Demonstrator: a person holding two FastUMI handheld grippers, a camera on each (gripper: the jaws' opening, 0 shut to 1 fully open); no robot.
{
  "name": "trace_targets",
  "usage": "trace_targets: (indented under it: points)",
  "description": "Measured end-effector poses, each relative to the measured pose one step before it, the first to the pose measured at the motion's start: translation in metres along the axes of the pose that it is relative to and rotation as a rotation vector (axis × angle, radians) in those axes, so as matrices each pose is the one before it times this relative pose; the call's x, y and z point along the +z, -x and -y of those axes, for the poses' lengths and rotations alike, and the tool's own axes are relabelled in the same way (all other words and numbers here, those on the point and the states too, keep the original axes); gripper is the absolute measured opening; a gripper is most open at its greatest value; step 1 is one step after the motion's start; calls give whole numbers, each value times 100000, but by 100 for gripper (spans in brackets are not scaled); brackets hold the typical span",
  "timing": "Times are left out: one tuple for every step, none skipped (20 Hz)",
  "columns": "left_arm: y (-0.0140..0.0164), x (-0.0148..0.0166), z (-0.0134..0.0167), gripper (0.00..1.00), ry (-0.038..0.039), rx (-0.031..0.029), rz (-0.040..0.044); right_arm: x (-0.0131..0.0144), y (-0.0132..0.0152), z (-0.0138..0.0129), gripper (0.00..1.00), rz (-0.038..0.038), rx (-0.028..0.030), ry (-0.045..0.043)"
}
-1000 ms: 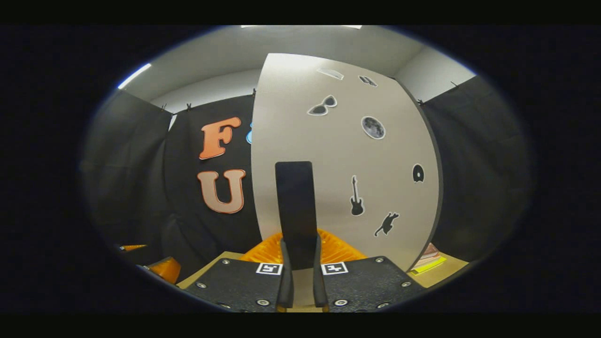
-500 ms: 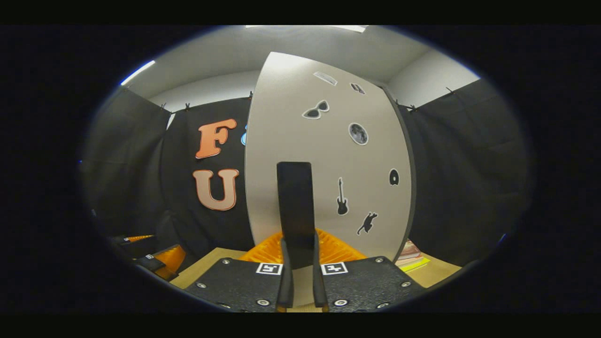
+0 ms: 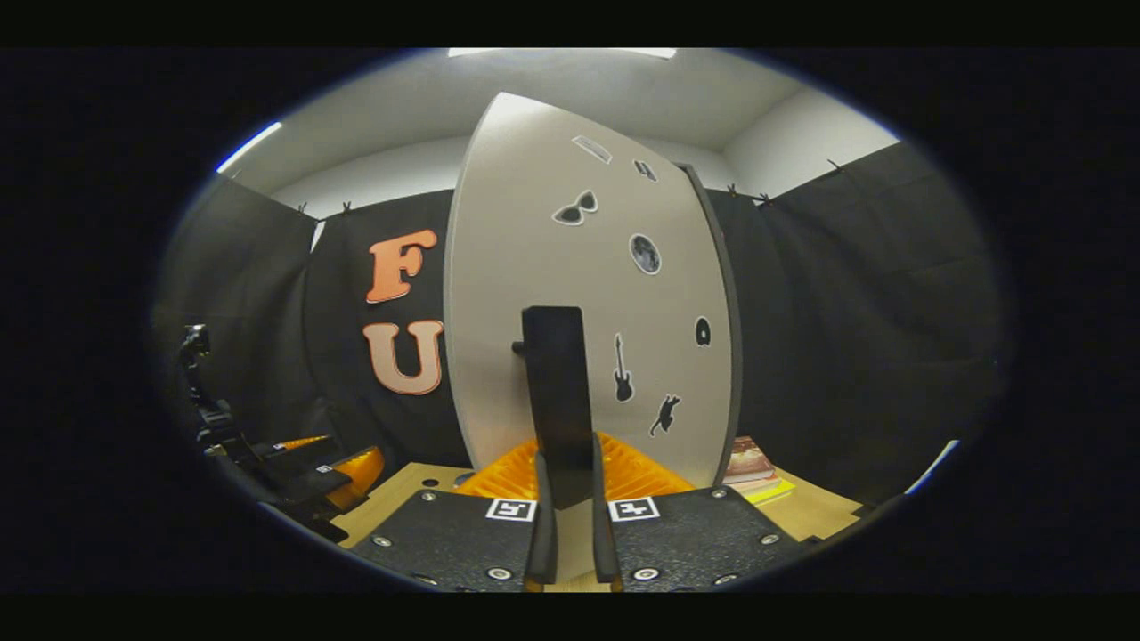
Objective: Open the cabinet door with the right hand, grasp the bottle in the cabinet with the left hand and place it on the coaster, then close the cabinet door with the right hand.
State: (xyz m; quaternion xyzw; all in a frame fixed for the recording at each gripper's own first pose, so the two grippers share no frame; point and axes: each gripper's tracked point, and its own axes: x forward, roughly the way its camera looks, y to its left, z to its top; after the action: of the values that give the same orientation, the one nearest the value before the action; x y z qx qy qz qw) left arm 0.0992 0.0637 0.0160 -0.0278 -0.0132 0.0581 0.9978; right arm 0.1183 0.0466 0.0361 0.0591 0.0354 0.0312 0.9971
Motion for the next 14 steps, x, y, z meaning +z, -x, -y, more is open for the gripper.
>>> trace_targets:
  points:
    - [-193, 70, 457, 96, -51, -845, 294, -1, 265, 140, 15, -250, -341, -688]
    - [-63, 18, 513, 96, -188, -782, 271, -27, 214, 176, 13, -575, -370, -232]
    - [-128, 21, 519, 96, -265, -626, 137, 34, 277, 264, 15, -96, -543, -254]
    - [-166, 130, 362, 96, -70, -579, 306, -76, 26, 198, 15, -401, -863, -437]
    - [-148, 11, 490, 96, 166, -636, 239, 70, 240, 274, 15, -11, -1261, -717]
    - [-32, 106, 458, 96, 295, -588, 317, -120, 120, 283, 16, -358, -1317, 231]
    - [-175, 21, 575, 96, 559, -659, 202, 65, 136, 377, 15, 65, -1878, 776]
    - [61, -87, 714, 96, 551, -1027, -323, 108, 34, 573, 15, 58, -1950, 1652]
    - [-127, -98, 616, 97, 371, -965, -243, -5, -6, 600, 14, 24, -1931, 1777]
    - [41, 52, 461, 97, 62, -747, -140, 118, 195, 675, 17, 48, -1795, 1444]
    - [-44, 91, 477, 96, -51, -527, 188, 49, 168, 554, 11, 292, -1858, 146]
    - [77, 96, 478, 97, -146, -534, 333, -40, -122, 277, 11, 198, -1583, 181]
    - [23, 28, 552, 97, -295, -553, -7, 86, 10, 450, 9, 257, -1415, -87]
    - [54, 63, 269, 96, -457, -234, -7, -26, -142, 400, 9, 143, -1369, -272]
